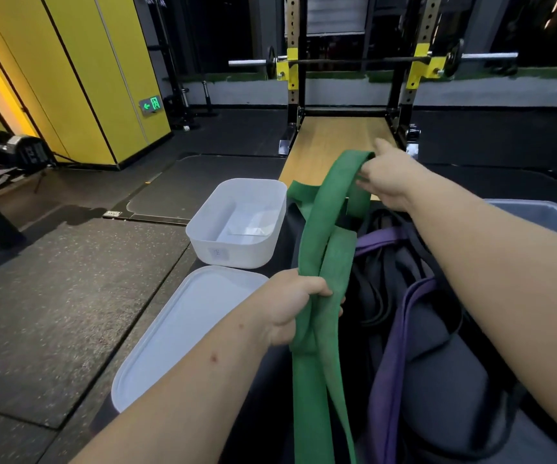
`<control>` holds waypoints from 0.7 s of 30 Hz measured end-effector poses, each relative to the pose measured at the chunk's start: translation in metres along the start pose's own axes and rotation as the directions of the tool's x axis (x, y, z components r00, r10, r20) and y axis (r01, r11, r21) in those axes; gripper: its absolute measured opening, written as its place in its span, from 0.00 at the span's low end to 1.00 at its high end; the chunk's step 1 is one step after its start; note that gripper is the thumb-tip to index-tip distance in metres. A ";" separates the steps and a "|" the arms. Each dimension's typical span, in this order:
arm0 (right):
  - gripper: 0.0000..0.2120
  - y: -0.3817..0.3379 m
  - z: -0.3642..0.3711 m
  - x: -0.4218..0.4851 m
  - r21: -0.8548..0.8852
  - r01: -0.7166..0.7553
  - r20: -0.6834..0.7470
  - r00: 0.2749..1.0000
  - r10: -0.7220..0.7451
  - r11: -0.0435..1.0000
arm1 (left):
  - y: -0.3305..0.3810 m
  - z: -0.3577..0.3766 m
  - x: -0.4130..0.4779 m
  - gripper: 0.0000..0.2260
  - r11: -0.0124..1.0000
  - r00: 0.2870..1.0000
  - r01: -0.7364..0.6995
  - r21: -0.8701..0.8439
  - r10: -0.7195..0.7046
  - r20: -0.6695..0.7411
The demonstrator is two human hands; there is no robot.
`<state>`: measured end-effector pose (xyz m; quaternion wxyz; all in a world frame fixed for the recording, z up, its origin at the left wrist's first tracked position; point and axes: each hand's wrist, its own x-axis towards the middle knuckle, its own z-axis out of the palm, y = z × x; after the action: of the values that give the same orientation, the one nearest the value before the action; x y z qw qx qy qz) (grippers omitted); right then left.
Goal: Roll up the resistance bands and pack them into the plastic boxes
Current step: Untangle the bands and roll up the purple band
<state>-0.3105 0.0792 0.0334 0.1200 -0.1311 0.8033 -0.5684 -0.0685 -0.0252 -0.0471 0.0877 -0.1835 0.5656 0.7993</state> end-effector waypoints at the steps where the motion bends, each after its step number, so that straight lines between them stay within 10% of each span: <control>1: 0.41 0.001 0.003 0.000 -0.146 0.052 0.021 0.999 -0.050 0.988 | 0.000 -0.001 0.000 0.08 1.000 1.000 -0.005 -0.011 0.005 0.006; 9: 0.27 0.042 0.019 -0.042 -0.504 0.003 -0.014 1.000 -0.011 0.864 | -0.001 -0.006 -0.004 0.13 0.995 0.998 -0.018 -0.103 0.024 0.058; 11: 0.15 0.048 0.020 -0.071 -0.448 -0.075 -0.032 0.997 0.068 0.891 | -0.002 -0.005 -0.005 0.13 0.993 0.999 -0.006 -0.121 0.013 0.050; 15: 0.28 0.053 0.025 -0.144 -0.264 -0.194 0.235 0.937 0.258 0.945 | 0.000 -0.003 -0.006 0.14 0.990 0.999 -0.041 -0.135 0.043 0.010; 21: 0.13 0.071 0.020 -0.196 -0.032 -0.094 0.444 0.890 0.099 0.995 | 0.004 0.009 -0.012 0.15 0.992 0.993 -0.113 -0.057 0.112 -0.026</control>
<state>-0.1256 0.1527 -0.0316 0.3280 -0.2183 0.7629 -0.5126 -0.0611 -0.0169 -0.0364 0.0309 -0.1628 0.5523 0.8170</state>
